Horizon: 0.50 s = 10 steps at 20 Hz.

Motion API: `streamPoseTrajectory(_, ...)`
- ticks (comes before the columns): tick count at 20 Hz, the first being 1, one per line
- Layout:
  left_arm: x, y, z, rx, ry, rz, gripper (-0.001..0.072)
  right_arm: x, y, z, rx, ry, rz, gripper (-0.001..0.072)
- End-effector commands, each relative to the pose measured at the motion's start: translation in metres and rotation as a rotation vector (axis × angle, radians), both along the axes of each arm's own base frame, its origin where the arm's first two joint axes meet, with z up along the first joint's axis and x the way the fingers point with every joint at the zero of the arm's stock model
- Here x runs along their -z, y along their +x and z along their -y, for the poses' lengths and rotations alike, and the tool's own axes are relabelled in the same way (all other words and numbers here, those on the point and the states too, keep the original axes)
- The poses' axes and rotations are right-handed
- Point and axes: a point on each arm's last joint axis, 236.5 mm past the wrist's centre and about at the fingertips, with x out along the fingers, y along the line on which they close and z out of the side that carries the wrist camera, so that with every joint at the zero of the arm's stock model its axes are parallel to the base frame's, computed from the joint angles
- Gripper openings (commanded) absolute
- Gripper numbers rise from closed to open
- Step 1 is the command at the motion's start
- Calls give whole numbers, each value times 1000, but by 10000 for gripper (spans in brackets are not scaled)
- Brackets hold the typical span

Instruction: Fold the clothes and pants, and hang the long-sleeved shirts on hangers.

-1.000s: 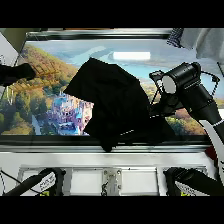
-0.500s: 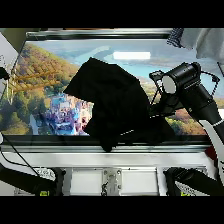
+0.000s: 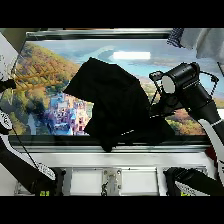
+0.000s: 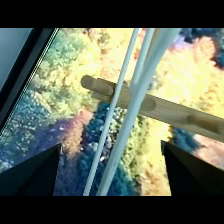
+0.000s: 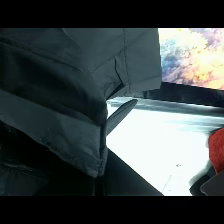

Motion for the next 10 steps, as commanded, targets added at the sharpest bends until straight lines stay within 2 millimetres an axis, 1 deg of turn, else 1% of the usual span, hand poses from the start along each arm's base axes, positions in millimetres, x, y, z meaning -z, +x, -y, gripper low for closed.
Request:
streamPoseTrajectory(1,23,8,-8,33,35,-9,705,0,0,0,-1,0,-1,12)
streamPoseTrajectory(4,39,6,-8,36,25,-27,705,0,0,0,-1,0,-1,12)
streamPoseTrajectory(10,55,7,-5,50,25,-25,704,0,0,0,-1,0,-1,11)
